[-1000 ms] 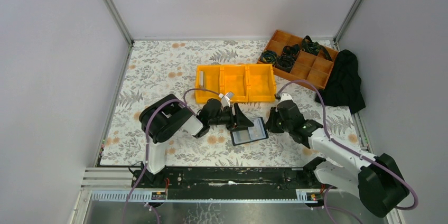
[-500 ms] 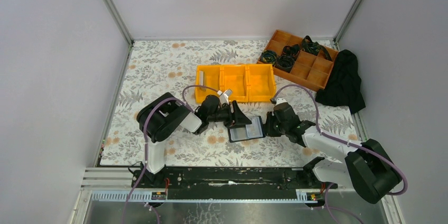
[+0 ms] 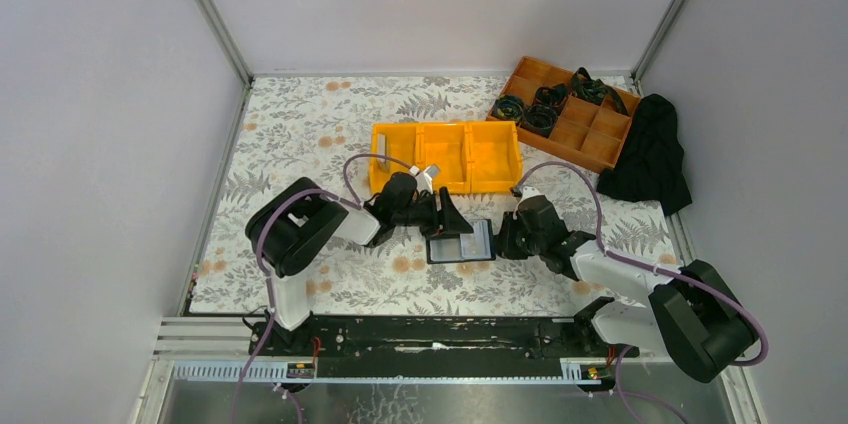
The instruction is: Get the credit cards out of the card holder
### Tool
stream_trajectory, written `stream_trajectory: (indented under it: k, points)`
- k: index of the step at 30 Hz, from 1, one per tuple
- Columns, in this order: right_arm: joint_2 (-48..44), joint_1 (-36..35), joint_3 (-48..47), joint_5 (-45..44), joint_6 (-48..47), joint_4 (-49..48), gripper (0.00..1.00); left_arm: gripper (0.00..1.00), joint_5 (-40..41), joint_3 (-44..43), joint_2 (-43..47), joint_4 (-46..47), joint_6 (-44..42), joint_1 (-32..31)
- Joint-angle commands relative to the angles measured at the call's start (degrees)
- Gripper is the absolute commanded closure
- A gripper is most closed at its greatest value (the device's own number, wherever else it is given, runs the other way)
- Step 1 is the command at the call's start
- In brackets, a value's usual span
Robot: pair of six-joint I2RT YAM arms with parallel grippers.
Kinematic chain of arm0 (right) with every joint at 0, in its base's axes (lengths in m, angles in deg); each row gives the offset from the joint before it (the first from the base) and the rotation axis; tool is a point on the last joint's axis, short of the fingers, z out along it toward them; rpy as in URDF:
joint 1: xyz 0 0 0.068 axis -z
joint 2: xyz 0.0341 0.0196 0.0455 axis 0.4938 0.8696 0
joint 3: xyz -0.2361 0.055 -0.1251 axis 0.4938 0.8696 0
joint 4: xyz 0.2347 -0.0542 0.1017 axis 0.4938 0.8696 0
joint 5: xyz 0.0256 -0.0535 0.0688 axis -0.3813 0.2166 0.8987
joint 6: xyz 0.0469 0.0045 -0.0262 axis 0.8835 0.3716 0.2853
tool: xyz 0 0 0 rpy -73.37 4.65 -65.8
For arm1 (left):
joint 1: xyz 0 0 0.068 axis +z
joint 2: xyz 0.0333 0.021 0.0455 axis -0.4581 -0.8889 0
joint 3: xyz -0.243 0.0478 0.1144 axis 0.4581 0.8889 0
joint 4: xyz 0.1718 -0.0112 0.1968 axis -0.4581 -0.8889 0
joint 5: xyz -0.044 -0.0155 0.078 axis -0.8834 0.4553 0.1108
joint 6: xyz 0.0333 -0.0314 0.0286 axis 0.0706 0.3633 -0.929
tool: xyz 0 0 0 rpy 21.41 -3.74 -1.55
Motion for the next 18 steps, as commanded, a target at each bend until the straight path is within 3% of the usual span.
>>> stream_trajectory:
  k: [1,6,14,18]
  points:
    - [0.72,-0.45,0.74,0.87,0.32,-0.37,0.83,0.35,1.24,0.41,2.98,-6.54,-3.28,0.40]
    - [0.64,-0.45,0.83,1.00,0.33,-0.39,0.83,0.35,1.72,0.40,4.97,-10.50,-5.11,0.44]
    - [0.03,-0.45,0.75,1.21,0.33,0.11,0.83,0.38,-2.04,1.59,1.83,-1.66,0.96,0.42]
    - [0.05,-0.45,0.82,1.25,0.33,-0.12,0.83,0.40,1.29,1.48,4.06,-10.70,-3.01,-0.13]
